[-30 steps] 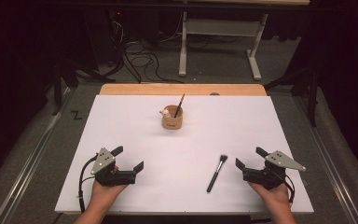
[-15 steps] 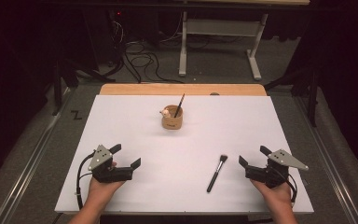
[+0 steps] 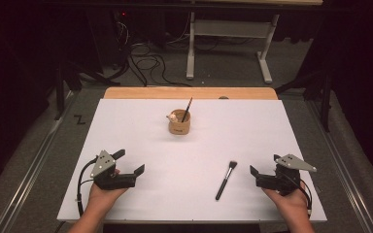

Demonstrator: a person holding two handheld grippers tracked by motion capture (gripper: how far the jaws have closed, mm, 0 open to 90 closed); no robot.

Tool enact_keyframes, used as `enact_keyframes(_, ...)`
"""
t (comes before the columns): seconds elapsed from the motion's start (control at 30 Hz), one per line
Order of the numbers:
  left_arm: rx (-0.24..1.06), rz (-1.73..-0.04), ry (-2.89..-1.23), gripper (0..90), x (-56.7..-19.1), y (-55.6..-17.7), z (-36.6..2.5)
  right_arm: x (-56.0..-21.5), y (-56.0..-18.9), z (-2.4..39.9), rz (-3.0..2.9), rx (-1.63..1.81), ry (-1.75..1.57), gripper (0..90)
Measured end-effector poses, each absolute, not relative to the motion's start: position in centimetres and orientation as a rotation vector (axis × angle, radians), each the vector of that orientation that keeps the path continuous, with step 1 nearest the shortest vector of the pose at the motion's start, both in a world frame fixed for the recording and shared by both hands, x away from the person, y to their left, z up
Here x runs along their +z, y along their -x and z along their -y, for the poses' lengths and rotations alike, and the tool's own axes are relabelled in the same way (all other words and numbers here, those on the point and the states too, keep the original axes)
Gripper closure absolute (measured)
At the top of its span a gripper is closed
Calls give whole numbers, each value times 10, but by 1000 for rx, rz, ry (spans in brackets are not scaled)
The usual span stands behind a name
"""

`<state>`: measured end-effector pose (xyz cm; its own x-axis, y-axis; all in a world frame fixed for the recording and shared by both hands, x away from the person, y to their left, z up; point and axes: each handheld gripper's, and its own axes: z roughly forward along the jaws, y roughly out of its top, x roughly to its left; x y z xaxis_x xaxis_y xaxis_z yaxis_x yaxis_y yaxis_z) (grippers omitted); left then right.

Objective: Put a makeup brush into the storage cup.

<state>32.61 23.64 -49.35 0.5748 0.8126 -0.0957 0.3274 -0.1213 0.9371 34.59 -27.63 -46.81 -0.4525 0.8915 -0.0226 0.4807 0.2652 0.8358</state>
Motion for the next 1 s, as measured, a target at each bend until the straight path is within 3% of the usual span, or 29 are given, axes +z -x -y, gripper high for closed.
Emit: enact_keyframes(1.0,548,-896,-1739,31,-494,-321,-228,-455,-367,258,-2428,581,-1347,42)
